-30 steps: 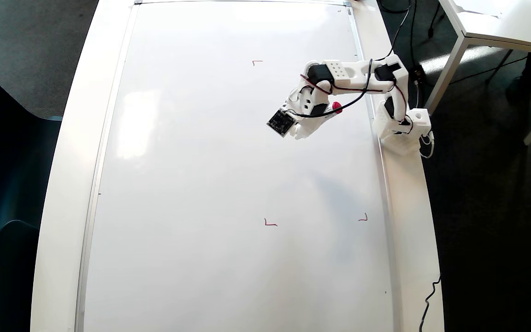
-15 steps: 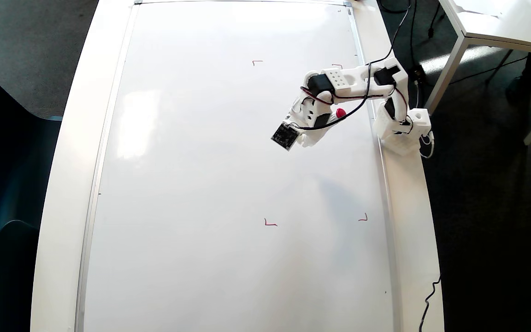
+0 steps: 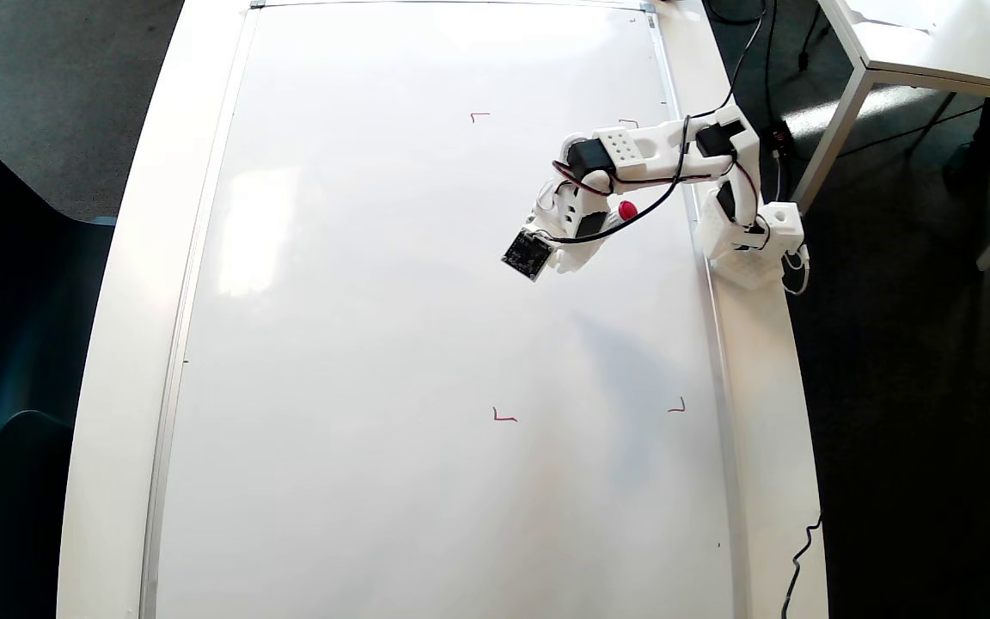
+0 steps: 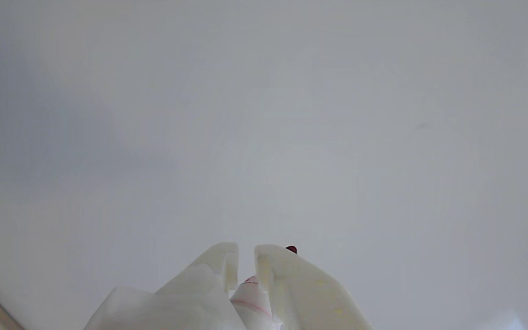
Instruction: Draw on a whiteboard a robot head using a pen attached to the gripper
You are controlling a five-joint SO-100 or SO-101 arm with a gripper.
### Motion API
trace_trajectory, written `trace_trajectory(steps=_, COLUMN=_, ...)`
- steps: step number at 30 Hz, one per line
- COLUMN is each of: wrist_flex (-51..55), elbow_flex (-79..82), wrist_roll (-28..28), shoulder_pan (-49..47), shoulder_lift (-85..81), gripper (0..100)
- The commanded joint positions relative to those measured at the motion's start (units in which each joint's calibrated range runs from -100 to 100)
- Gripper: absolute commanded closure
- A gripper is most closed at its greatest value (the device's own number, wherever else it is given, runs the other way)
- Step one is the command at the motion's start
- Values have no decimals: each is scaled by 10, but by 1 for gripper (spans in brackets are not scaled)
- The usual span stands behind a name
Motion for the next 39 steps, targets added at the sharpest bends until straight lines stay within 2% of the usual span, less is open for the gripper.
trace_trajectory(steps=1, wrist_flex=-45, elbow_flex=3, wrist_roll=50, shoulder_pan=-4, shoulder_lift=-3, gripper=99)
trace_trajectory(steps=6, wrist_flex=-75, elbow_flex=-3, wrist_roll=123, shoulder_pan=-6, shoulder_lift=17, gripper=99)
trace_trajectory(steps=14, wrist_flex=-83, elbow_flex=-28, wrist_roll=154, shoulder_pan=8, shoulder_lift=76, gripper=99)
trace_trajectory(steps=39, wrist_flex=-148, elbow_flex=-81, wrist_roll=155, shoulder_pan=-14, shoulder_lift=129, gripper=99)
